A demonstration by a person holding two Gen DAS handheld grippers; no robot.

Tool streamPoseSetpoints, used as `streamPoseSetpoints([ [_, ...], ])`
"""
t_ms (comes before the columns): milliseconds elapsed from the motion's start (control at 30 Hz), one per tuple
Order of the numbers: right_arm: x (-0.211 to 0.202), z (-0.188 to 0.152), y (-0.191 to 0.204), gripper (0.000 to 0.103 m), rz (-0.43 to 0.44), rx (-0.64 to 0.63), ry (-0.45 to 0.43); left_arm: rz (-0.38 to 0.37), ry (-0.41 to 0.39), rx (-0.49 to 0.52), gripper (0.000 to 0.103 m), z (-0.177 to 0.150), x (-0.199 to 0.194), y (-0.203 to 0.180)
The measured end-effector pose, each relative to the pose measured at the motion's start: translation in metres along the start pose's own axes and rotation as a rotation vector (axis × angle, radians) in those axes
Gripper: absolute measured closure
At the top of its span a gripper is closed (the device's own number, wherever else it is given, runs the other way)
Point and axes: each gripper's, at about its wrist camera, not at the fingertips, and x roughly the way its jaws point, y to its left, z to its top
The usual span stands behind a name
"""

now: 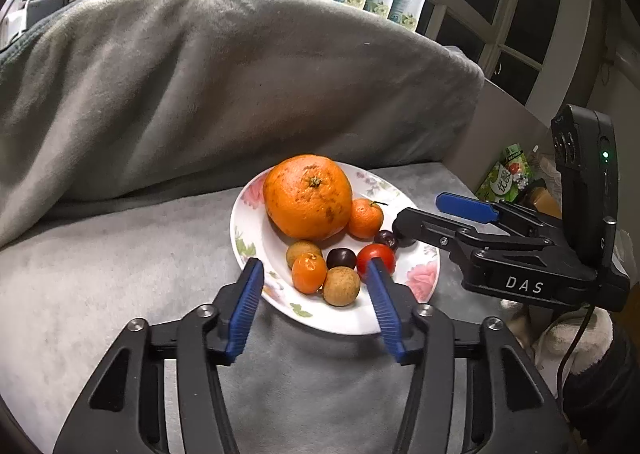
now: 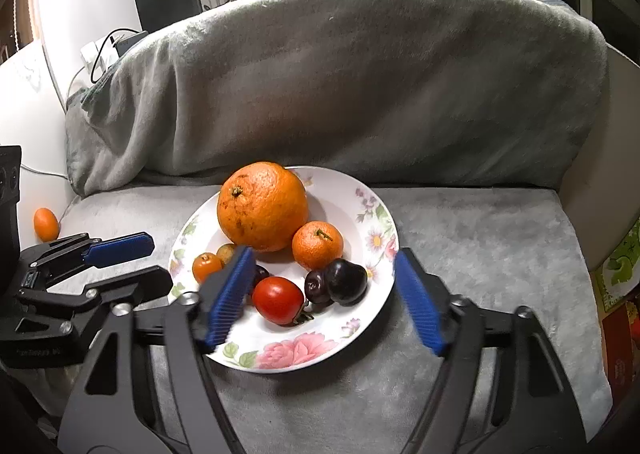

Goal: Organize fruits
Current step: 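Open both grippers to release the tangerine and plum onto the plate, then withdraw both grippers from the plate toward the large orange by the wall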

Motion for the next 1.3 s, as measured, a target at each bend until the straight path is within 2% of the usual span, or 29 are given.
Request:
streamPoseSetpoints([
  [33, 0.000, 0.000, 0.001, 0.021, -0.001, 0.000, -0.002, 0.004, 0.000, 0.003, 0.048, 0.000, 0.000, -0.001],
  [100, -0.002, 0.001, 0.001, 0.019, -0.001, -0.001, -0.005, 0.013, -0.001, 0.004, 0.037, 0.000, -0.001, 0.000],
  [200, -0.003, 0.003, 0.003, 0.018, -0.003, -0.004, -0.006, 0.022, -0.002, 0.002, 0.034, 0.000, -0.002, -0.001],
  [267, -0.004, 0.004, 0.004, 0.013, -0.007, -0.003, -0.007, 0.031, 0.002, 0.006, 0.033, 0.000, -0.002, -0.001],
  [433, -0.008, 0.006, 0.003, 0.010, -0.010, 0.006, -0.011, 0.070, -0.023, 0.013, 0.023, -0.002, -0.008, -0.002],
  [667, -0.011, 0.008, 0.005, 0.009, 0.006, 0.023, -0.004, 0.082, -0.048, 0.025, 0.023, -0.001, -0.020, -0.002],
  [1000, -0.027, 0.010, 0.010, 0.009, 0.035, 0.068, -0.056, 0.087, -0.074, 0.027, 0.023, -0.005, -0.040, -0.001],
  [1300, -0.037, 0.015, 0.028, 0.009, 0.092, 0.075, -0.066, 0.102, -0.115, 0.018, 0.023, -0.008, -0.067, 0.006],
])
